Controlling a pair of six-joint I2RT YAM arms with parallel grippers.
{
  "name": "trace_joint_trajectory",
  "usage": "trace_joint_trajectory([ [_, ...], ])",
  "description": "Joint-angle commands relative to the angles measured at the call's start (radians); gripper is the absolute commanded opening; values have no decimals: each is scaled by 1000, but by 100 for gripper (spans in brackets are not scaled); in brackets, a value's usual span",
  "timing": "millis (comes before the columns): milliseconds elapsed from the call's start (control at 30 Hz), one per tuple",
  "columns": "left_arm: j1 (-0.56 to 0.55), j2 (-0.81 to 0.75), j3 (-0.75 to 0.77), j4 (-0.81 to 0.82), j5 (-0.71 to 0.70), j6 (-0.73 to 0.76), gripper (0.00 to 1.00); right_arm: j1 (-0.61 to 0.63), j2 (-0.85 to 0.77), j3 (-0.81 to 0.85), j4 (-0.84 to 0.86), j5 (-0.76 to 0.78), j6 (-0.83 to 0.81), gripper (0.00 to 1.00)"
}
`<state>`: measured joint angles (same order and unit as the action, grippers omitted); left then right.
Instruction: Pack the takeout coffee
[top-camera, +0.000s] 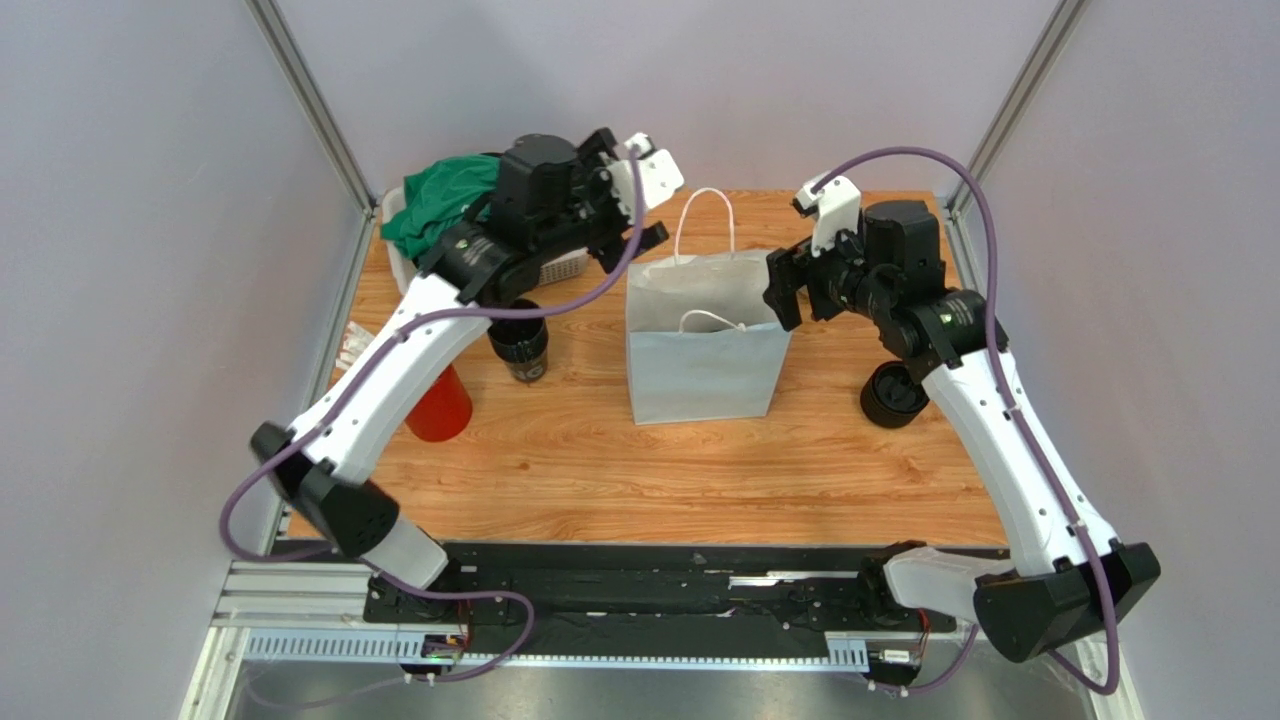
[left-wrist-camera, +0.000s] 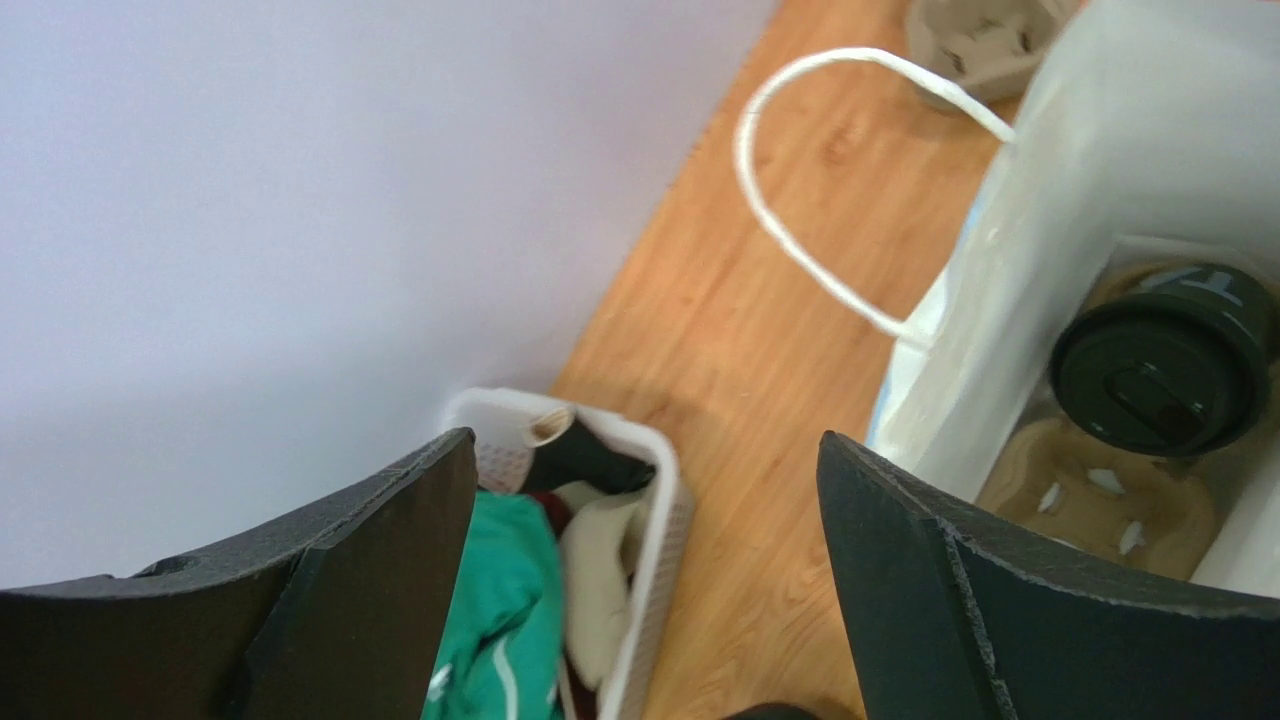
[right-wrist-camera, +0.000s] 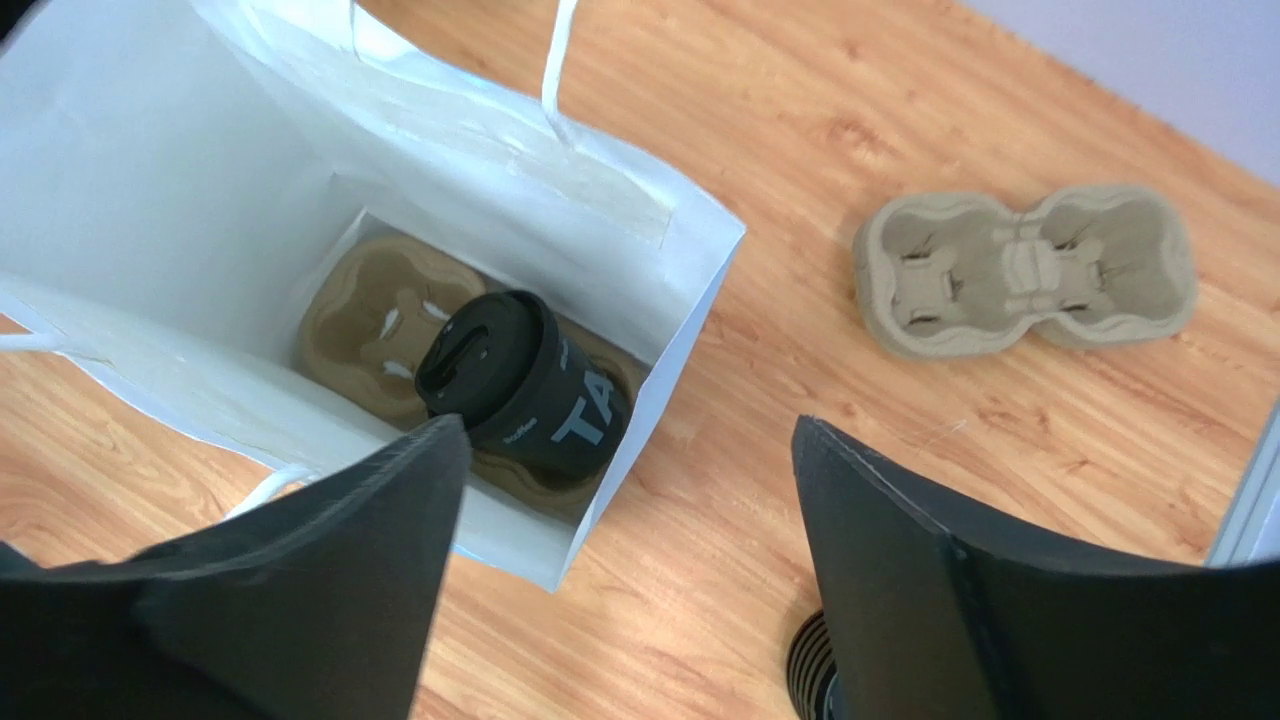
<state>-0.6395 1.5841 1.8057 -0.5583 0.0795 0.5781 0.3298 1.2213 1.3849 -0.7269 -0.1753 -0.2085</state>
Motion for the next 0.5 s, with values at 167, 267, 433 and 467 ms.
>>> trace_joint_trajectory([
  [167,222,-407,-265,-15,-104,-70,93,5,-91,-47,133,26,18,99],
  [267,423,-516,-372,-38,24,-121,94,5,-91,-52,139,27,23,99],
  [433,660,-668,-514,-67,150,-150,95,9,-89,-60,146,23,18,99],
  [467,684,-682,-546,-77,185,-155,95,11,-89,-61,147,23,17,99],
])
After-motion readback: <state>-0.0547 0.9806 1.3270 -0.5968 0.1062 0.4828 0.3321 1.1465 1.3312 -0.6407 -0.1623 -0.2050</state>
